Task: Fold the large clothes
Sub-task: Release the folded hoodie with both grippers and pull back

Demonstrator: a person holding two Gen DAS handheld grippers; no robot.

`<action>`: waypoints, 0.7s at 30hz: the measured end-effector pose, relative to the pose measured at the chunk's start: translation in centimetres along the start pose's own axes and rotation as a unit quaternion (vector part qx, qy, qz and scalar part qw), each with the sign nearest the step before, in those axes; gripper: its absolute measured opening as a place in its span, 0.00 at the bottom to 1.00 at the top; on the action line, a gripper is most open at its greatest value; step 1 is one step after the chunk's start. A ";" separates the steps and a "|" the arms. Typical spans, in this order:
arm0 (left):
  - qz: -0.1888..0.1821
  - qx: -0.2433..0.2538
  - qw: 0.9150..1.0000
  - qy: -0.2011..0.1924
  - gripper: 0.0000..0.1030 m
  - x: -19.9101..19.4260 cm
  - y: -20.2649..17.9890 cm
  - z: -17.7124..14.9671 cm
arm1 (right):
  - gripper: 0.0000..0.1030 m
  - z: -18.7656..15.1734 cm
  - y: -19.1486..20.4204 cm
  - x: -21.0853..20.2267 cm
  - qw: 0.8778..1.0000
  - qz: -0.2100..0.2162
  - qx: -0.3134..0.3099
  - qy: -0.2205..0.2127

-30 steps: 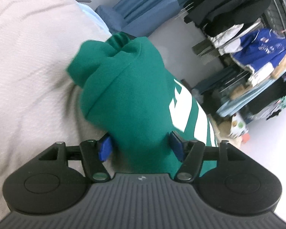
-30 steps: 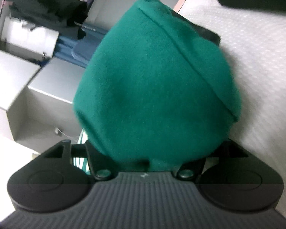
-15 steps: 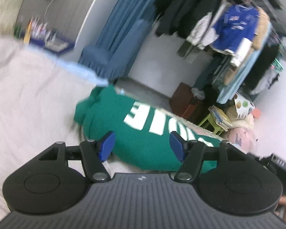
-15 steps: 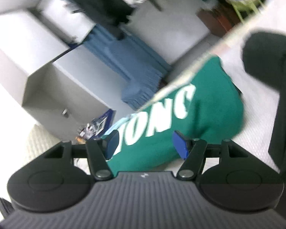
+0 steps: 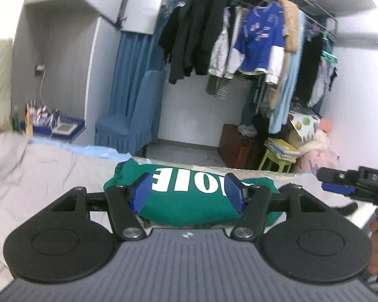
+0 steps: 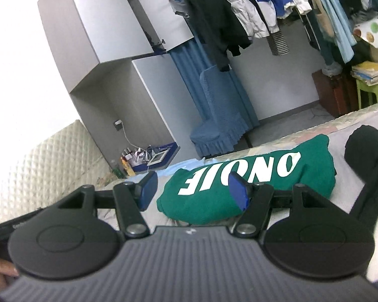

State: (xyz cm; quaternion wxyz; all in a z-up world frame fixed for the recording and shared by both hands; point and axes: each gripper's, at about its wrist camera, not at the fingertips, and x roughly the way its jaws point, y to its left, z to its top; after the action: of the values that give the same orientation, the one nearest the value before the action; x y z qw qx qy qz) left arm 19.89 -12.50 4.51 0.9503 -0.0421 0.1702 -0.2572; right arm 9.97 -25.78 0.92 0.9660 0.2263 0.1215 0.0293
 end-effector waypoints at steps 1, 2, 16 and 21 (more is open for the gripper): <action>-0.001 0.003 1.000 -0.004 0.67 -0.7 -0.4 -0.2 | 0.64 -0.2 0.3 -0.5 1.000 -0.002 -0.005 0.000; -0.002 0.007 1.000 -0.006 0.67 -1.6 -0.8 -0.4 | 0.64 -0.6 0.5 -1.1 1.000 -0.003 -0.012 0.000; 0.000 0.036 0.999 -0.019 0.72 -7.6 -2.9 -4.6 | 0.64 -4.9 2.9 -4.5 0.995 -0.045 -0.094 -0.004; -0.005 0.023 1.000 -0.014 0.75 -7.7 -2.3 -5.6 | 0.64 -6.2 2.7 -4.4 0.993 -0.059 -0.101 0.005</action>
State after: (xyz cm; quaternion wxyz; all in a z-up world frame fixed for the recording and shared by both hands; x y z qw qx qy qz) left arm 10.60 -10.61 1.96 0.9521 -0.0247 0.1505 -0.2649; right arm 4.17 -21.18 -2.23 0.9833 0.1201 0.1360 -0.0149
